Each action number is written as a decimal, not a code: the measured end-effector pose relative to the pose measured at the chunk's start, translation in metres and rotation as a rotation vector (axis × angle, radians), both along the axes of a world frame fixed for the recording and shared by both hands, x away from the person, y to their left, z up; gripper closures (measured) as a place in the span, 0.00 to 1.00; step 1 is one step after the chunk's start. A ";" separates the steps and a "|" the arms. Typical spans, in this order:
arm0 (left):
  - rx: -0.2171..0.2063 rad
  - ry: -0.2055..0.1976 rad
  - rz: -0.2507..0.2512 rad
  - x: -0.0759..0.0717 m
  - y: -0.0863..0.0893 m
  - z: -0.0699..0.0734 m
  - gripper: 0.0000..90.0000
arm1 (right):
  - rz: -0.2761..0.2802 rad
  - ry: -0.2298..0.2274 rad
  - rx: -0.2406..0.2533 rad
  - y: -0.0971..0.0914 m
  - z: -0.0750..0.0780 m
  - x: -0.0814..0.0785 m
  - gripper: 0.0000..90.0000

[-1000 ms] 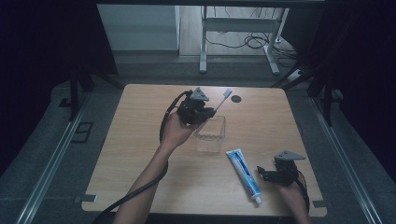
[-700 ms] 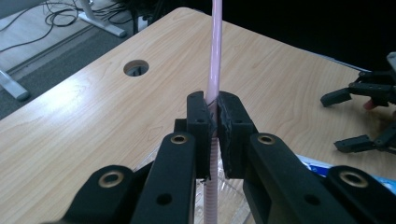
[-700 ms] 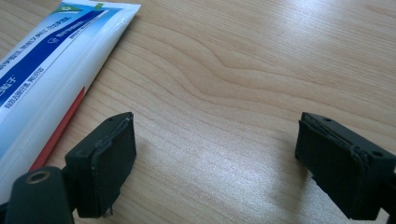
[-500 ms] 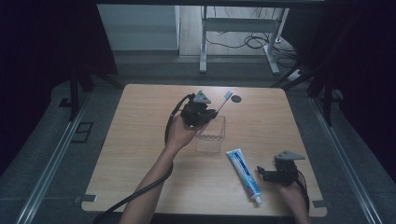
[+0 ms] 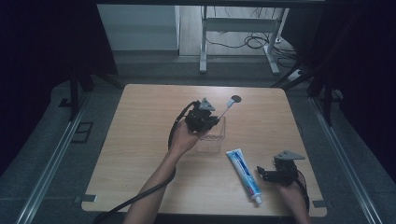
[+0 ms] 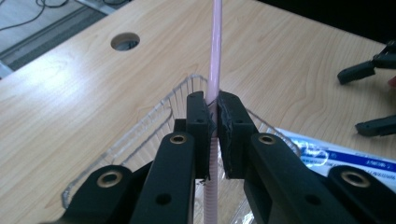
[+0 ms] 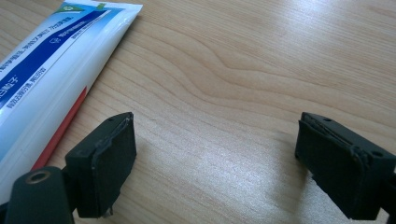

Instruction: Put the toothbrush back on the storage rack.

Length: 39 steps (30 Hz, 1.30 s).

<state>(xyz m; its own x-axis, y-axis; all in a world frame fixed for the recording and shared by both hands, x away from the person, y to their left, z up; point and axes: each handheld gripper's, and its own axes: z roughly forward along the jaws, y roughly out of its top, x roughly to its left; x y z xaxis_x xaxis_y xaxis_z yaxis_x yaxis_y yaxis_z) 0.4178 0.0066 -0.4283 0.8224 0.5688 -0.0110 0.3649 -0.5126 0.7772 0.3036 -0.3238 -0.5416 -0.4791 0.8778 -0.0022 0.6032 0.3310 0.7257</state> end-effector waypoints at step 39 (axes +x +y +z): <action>0.143 0.041 -0.003 0.002 -0.015 -0.027 0.89 | 0.002 0.001 0.001 0.000 0.000 0.000 0.14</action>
